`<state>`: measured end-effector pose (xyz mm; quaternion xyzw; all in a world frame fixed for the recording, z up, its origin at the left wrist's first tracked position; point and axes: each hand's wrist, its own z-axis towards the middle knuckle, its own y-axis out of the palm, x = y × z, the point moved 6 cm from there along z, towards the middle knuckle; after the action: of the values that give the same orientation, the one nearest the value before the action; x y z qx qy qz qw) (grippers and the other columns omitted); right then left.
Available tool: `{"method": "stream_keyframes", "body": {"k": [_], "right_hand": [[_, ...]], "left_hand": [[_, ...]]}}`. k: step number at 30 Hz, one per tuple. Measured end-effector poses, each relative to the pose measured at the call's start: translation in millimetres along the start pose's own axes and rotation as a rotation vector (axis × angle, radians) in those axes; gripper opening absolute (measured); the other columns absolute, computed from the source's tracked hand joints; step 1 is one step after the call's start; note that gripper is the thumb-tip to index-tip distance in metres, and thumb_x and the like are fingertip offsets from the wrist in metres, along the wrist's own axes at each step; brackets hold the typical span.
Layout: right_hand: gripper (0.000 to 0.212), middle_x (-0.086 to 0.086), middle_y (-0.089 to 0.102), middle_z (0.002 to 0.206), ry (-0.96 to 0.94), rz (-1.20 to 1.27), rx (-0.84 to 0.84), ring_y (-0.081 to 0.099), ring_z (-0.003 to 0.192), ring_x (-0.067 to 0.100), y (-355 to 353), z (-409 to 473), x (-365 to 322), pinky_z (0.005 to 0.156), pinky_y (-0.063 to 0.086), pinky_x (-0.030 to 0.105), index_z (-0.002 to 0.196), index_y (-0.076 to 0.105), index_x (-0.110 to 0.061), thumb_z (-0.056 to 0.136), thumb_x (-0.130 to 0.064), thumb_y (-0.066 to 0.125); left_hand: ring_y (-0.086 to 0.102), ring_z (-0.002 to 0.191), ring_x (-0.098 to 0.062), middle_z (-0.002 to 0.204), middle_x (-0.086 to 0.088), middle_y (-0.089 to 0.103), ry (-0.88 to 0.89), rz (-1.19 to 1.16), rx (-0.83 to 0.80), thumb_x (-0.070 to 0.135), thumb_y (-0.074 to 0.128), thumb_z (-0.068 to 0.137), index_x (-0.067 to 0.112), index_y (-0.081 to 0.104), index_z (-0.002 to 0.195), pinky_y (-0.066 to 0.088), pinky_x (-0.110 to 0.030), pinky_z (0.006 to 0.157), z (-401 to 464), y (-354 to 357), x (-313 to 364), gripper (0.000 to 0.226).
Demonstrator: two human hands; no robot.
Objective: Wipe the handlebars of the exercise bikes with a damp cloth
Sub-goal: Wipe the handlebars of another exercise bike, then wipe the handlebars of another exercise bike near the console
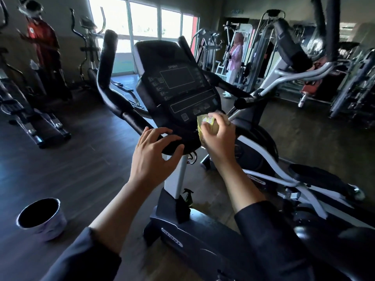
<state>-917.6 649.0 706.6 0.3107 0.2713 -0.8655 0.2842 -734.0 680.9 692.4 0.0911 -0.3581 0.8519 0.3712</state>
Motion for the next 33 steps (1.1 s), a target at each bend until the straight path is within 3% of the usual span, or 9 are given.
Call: {"method": "stream_keyframes", "body": {"k": [2,4,7,11,17,22,26,30,33], "right_hand": [[0.029,0.01,0.071,0.094,0.008,0.032,-0.055,0.064,0.086,0.031,-4.1,-6.5,0.8,0.078,0.053,0.036,0.098,0.069,-0.013,0.075,-0.026,0.058],[0.026,0.009,0.07,0.098,0.043,0.073,-0.12,0.063,0.092,0.031,-9.1,-13.2,1.8,0.078,0.052,0.033,0.102,0.068,-0.014,0.078,-0.023,0.063],[0.027,0.003,0.07,0.106,0.072,0.125,-0.225,0.061,0.1,0.026,-15.6,-28.8,2.5,0.084,0.049,0.031,0.108,0.067,-0.016,0.081,-0.019,0.068],[0.033,-0.001,0.066,0.111,0.04,0.197,-0.367,0.056,0.104,0.015,-20.1,-59.0,1.9,0.079,0.036,0.014,0.115,0.064,-0.019,0.082,-0.017,0.069],[0.037,-0.005,0.064,0.107,0.11,0.311,-0.558,0.055,0.097,0.005,-9.2,-122.7,7.8,0.078,0.036,0.001,0.115,0.066,-0.023,0.077,-0.025,0.067],[0.034,-0.004,0.068,0.11,0.256,0.38,-0.789,0.062,0.103,0.015,32.1,-188.8,16.0,0.094,0.049,0.03,0.115,0.065,-0.032,0.082,-0.025,0.07],[0.027,-0.001,0.067,0.099,0.403,0.499,-0.94,0.063,0.094,0.017,75.3,-235.0,9.6,0.092,0.05,0.034,0.108,0.067,-0.026,0.083,-0.014,0.07],[0.027,-0.002,0.07,0.098,0.542,0.523,-1.028,0.067,0.095,0.022,126.7,-270.2,9.1,0.094,0.053,0.043,0.095,0.069,-0.041,0.07,-0.031,0.07],[0.027,0.001,0.07,0.1,0.648,0.543,-1.063,0.067,0.097,0.026,154.6,-284.6,9.3,0.093,0.053,0.049,0.094,0.07,-0.041,0.07,-0.031,0.071]], "left_hand": [[0.058,0.107,-0.017,0.111,0.004,0.064,-0.031,0.028,0.024,0.047,0.052,0.085,0.023,0.074,0.103,0.042,-0.03,0.1,-6.5,-2.3,5.5,0.037],[0.055,0.11,-0.015,0.115,0.005,0.063,-0.073,0.057,0.051,0.043,0.054,0.085,0.023,0.072,0.109,0.045,-0.028,0.089,-13.5,-4.9,10.6,0.037],[0.049,0.122,-0.013,0.128,0.003,0.058,-0.131,0.086,0.08,0.035,0.059,0.085,0.022,0.064,0.122,0.045,-0.028,0.088,-30.4,-6.7,13.8,0.039],[0.043,0.132,-0.017,0.145,0.006,0.045,-0.217,0.21,0.018,0.03,0.063,0.088,0.026,0.048,0.139,0.051,-0.036,0.08,-63.1,-9.1,19.4,0.053],[0.053,0.12,-0.021,0.13,0.002,0.058,-0.436,0.41,-0.14,0.027,0.062,0.085,0.022,0.051,0.136,0.049,-0.036,0.087,-133.1,-16.4,0.8,0.053],[0.051,0.121,-0.025,0.132,-0.002,0.055,-0.636,0.625,-0.355,0.028,0.057,0.085,0.018,0.045,0.141,0.039,-0.035,0.1,-207.1,-26.4,-43.2,0.058],[0.047,0.123,-0.022,0.132,-0.001,0.052,-0.808,0.751,-0.488,0.032,0.052,0.088,0.021,0.038,0.144,0.035,-0.036,0.105,-252.8,-40.7,-86.8,0.059],[0.047,0.124,-0.022,0.131,-0.001,0.051,-0.922,0.793,-0.561,0.029,0.051,0.088,0.019,0.038,0.142,0.034,-0.035,0.106,-275.3,-55.3,-134.9,0.056],[0.046,0.125,-0.021,0.132,-0.001,0.051,-0.972,0.795,-0.596,0.028,0.051,0.089,0.018,0.039,0.141,0.034,-0.034,0.106,-278.5,-62.5,-163.3,0.054]]}}
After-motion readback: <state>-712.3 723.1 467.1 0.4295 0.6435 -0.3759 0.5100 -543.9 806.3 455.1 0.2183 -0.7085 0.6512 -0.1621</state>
